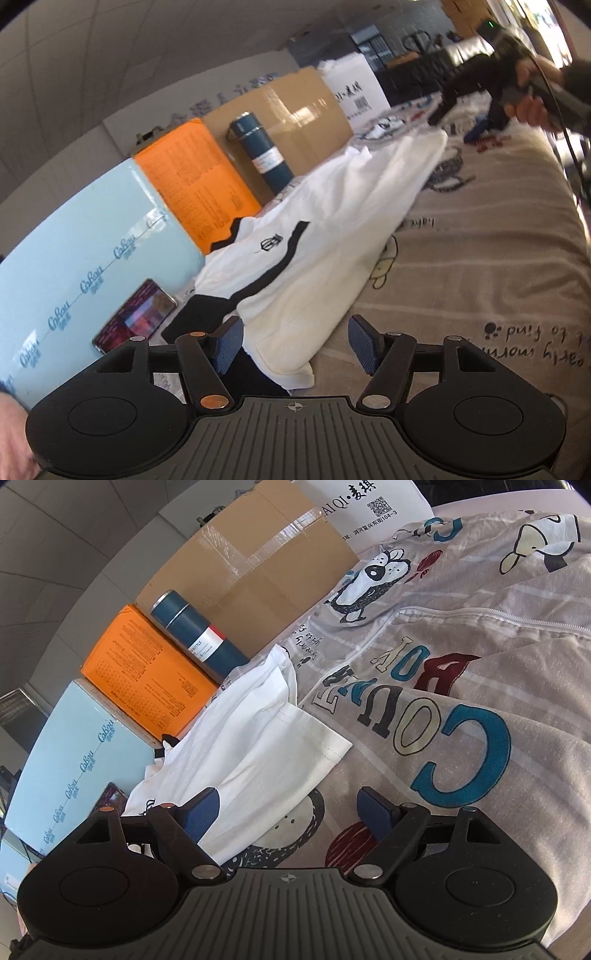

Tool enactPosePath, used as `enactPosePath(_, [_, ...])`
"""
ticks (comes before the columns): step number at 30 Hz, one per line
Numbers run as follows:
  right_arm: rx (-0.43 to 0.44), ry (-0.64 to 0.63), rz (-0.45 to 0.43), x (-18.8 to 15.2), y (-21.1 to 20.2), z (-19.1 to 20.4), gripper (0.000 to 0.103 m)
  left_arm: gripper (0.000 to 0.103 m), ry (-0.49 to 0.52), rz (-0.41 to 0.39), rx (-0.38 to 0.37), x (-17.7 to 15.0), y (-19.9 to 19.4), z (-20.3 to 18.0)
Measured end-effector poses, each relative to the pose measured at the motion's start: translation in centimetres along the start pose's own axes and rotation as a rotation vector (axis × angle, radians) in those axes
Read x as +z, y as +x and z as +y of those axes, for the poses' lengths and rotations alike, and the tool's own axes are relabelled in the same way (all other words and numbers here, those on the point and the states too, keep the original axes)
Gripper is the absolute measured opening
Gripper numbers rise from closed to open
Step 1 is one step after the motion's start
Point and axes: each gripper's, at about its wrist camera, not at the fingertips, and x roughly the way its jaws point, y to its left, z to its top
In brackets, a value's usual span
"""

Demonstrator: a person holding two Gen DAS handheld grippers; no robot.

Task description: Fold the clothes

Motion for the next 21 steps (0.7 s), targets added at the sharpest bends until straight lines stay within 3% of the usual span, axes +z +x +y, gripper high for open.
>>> enactPosePath(3, [0.003, 0.012, -0.017, 0.4, 1.3, 0.3, 0.081, 0.064, 0.062, -0.004, 0.003, 0.5, 0.8, -0.6])
enactPosePath(6, [-0.014, 0.019, -0.046, 0.7, 2.7, 0.7, 0.077, 0.054, 0.065, -0.012, 0.011, 0.6, 1.7, -0.4])
enactPosePath(8, [-0.041, 0.024, -0.059, 0.6, 3.3, 1.1, 0.059, 0.033, 0.067, -0.018, 0.016, 0.6, 2.3, -0.3])
enactPosePath(9, [-0.052, 0.026, -0.062, 0.5, 3.4, 1.1, 0.052, 0.029, 0.068, -0.020, 0.019, 0.7, 2.6, -0.2])
enactPosePath(11, [-0.063, 0.029, -0.064, 0.2, 3.2, 0.9, 0.021, 0.017, 0.070, -0.026, 0.024, 0.7, 3.2, -0.1])
enactPosePath(13, [-0.069, 0.035, -0.071, -0.1, 3.0, 0.6, 0.012, 0.014, 0.064, -0.056, 0.042, 1.1, 2.7, 0.5])
enactPosePath(21, [-0.026, 0.005, -0.186, -1.2, -2.0, 2.0, 0.005, 0.008, 0.045, -0.151, 0.055, 2.4, -1.4, 1.5])
